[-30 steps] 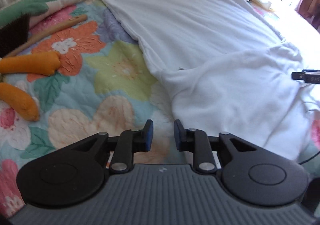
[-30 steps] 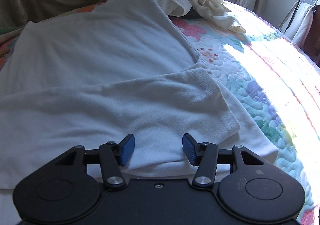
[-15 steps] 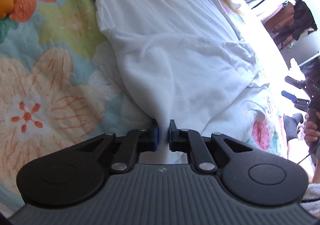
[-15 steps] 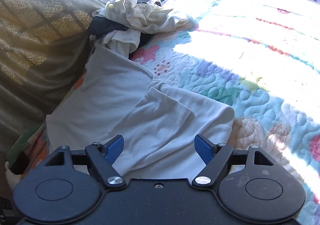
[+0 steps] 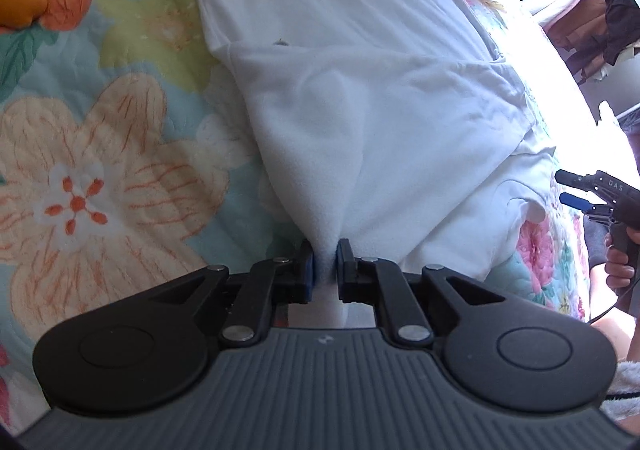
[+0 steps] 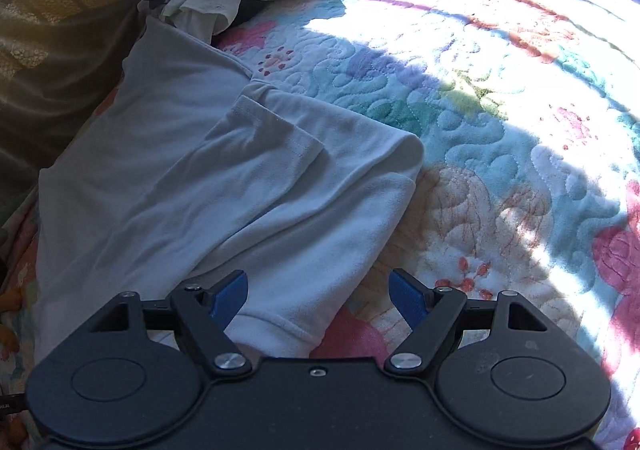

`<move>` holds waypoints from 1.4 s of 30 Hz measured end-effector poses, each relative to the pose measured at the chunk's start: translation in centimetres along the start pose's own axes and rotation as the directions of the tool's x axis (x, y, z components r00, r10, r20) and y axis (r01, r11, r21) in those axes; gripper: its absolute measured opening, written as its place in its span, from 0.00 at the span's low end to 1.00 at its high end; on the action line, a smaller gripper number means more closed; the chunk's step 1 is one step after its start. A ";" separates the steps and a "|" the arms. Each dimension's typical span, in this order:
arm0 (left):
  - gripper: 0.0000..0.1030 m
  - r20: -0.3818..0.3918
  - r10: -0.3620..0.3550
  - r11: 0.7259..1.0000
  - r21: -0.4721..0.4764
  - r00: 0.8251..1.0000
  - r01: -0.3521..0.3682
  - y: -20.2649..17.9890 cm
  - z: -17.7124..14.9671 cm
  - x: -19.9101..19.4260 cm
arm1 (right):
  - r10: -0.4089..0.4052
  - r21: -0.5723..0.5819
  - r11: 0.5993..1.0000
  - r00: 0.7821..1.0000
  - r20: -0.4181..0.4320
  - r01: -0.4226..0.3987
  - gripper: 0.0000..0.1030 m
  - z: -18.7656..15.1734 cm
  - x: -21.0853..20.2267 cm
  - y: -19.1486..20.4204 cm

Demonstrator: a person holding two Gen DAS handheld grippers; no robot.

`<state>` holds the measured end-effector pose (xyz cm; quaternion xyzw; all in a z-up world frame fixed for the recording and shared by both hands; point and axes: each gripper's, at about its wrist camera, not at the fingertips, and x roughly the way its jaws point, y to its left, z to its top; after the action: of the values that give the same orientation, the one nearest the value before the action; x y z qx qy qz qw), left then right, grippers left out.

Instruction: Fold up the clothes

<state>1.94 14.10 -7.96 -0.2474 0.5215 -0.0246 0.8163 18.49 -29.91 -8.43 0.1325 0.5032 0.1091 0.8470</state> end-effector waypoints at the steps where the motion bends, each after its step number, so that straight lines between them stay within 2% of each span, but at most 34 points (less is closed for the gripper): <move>1: 0.26 0.007 0.001 1.000 0.009 1.000 -0.001 -0.1 0.1 -0.1 | -0.002 0.002 1.000 1.000 -0.001 0.002 0.79 0.0 0.0 0.0; 2: 0.51 0.015 0.001 1.000 0.017 1.000 -0.001 -0.2 0.2 -0.3 | -0.004 0.001 1.000 1.000 -0.001 0.004 0.79 0.0 0.1 0.0; 3: 0.66 0.018 0.002 1.000 0.022 1.000 -0.003 -0.3 0.3 -0.4 | -0.006 0.000 1.000 1.000 -0.001 0.006 0.79 -0.1 0.1 0.0; 4: 0.87 -0.006 0.007 1.000 0.002 1.000 -0.007 -0.1 0.4 0.0 | -0.007 0.000 1.000 1.000 -0.003 0.007 0.79 -0.1 0.2 0.0; 5: 0.88 -0.039 -0.007 1.000 -0.026 0.999 0.006 0.3 0.3 0.5 | -0.007 0.000 1.000 1.000 -0.010 0.007 0.80 -0.1 0.5 0.1; 6: 0.85 -0.086 -0.047 0.998 -0.055 0.995 0.043 0.7 0.2 1.2 | -0.008 0.001 1.000 1.000 -0.017 0.008 0.80 -0.2 0.8 0.1; 7: 0.74 -0.143 -0.106 0.992 -0.079 0.984 0.095 1.1 -0.2 1.9 | -0.012 0.004 1.000 1.000 -0.029 0.012 0.80 -0.3 1.1 0.1; 8: 0.57 -0.178 -0.143 0.987 -0.095 0.974 0.128 1.2 -0.5 2.4 | -0.020 0.017 1.000 0.999 -0.038 0.021 0.80 -0.4 1.3 -0.1; 9: 0.49 -0.185 -0.149 0.987 -0.091 0.971 0.134 1.1 -0.8 2.6 | -0.028 0.031 0.999 0.998 -0.047 0.030 0.80 -0.5 1.5 -0.3; 10: 0.29 -0.175 -0.135 0.990 -0.055 0.975 0.128 0.7 -1.1 2.5 | -0.037 0.045 0.998 0.998 -0.056 0.039 0.80 -0.7 1.8 -0.4; 11: 0.15 -0.157 -0.116 0.993 -0.010 0.981 0.116 0.1 -1.2 2.2 | -0.029 0.066 0.997 0.998 -0.055 0.033 0.80 -0.8 1.8 -0.8; 14: 0.13 -0.086 -0.088 0.990 0.105 0.992 0.097 -1.8 -1.2 1.0 | -0.001 0.119 0.993 0.998 -0.059 0.008 0.80 -1.2 1.8 -1.7; 18: 0.14 -0.063 -0.012 0.976 0.216 0.998 0.025 -3.3 -0.9 0.9 | 0.012 0.147 0.989 0.998 -0.059 -0.004 0.80 -1.4 1.9 -2.2; 22: 0.27 -0.057 0.068 0.954 0.295 0.996 -0.048 -4.3 -0.4 -0.3 | 0.076 0.281 0.958 0.996 -0.045 -0.061 0.80 -1.8 2.4 -2.9; 24: 0.28 -0.041 0.021 0.959 0.284 0.999 -0.008 -4.9 0.3 -2.2 | 0.108 0.296 0.951 0.993 -0.043 -0.090 0.80 -1.9 2.6 -2.7; 25: 0.28 -0.005 -0.013 0.951 0.310 1.000 0.014 -5.3 0.5 -3.8 | 0.117 0.289 0.952 0.992 -0.044 -0.100 0.80 -2.0 2.6 -2.6; 27: 0.30 0.099 -0.019 0.914 0.405 0.995 -0.023 -7.4 0.5 -6.0 | 0.147 0.270 0.954 0.988 -0.040 -0.131 0.80 -1.9 2.8 -1.9; 29: 0.50 0.179 -0.037 0.870 0.490 0.983 -0.056 -9.3 0.2 -7.0 | 0.216 0.283 0.938 0.976 -0.029 -0.199 0.80 -1.9 3.2 -1.4; 31: 0.55 0.209 -0.053 0.834 0.548 0.976 -0.072 -10.5 0.0 -6.6 | 0.249 0.292 0.928 0.968 -0.026 -0.231 0.81 -2.0 3.7 -0.9; 33: 0.55 0.205 -0.046 0.819 0.568 0.978 -0.080 -11.0 0.2 -5.3 | 0.229 0.284 0.935 0.973 -0.030 -0.212 0.81 -2.1 4.1 -0.5; 34: 0.55 0.192 -0.084 0.798 0.600 0.978 -0.050 -11.1 0.1 -4.6 | 0.231 0.287 0.934 0.973 -0.024 -0.214 0.81 -2.1 4.1 -0.5; 35: 0.58 0.176 -0.115 0.775 0.632 0.978 -0.022 -11.3 -0.1 -3.9 | 0.233 0.290 0.932 0.972 -0.018 -0.218 0.81 -2.1 4.0 -0.6; 36: 0.60 0.153 -0.116 0.749 0.662 0.981 -0.014 -11.5 -0.4 -2.9 | 0.240 0.297 0.928 0.971 -0.008 -0.227 0.81 -2.1 3.9 -0.7; 42: 0.63 0.020 -0.088 0.600 0.799 0.996 0.037 -13.0 -2.6 2.6 | 0.227 0.329 0.914 0.971 0.073 -0.238 0.81 -1.8 3.4 -2.0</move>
<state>3.72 0.92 -5.41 0.1238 0.4232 -0.2758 0.8541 18.64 -30.46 -12.71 0.3355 0.4811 0.1195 0.8011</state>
